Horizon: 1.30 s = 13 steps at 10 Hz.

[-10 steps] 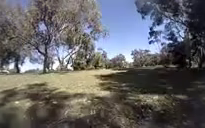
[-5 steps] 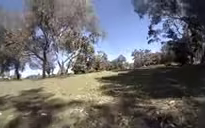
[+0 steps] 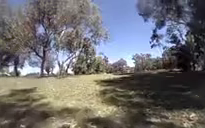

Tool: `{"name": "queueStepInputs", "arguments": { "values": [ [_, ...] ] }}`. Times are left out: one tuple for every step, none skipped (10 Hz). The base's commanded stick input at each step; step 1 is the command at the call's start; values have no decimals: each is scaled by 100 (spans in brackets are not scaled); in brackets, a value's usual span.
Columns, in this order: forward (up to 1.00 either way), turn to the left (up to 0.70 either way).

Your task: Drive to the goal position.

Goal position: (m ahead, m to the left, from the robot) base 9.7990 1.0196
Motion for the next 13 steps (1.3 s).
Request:
{"name": "queueStepInputs", "arguments": {
  "values": [
    [100, 0],
    [100, 0],
    [100, 0],
    [100, 0],
    [100, 0],
    [100, 0],
    [100, 0],
    [100, 0],
    [100, -3],
    [100, -18],
    [100, -21],
    [100, -6],
    [100, 0]
  ]
}}
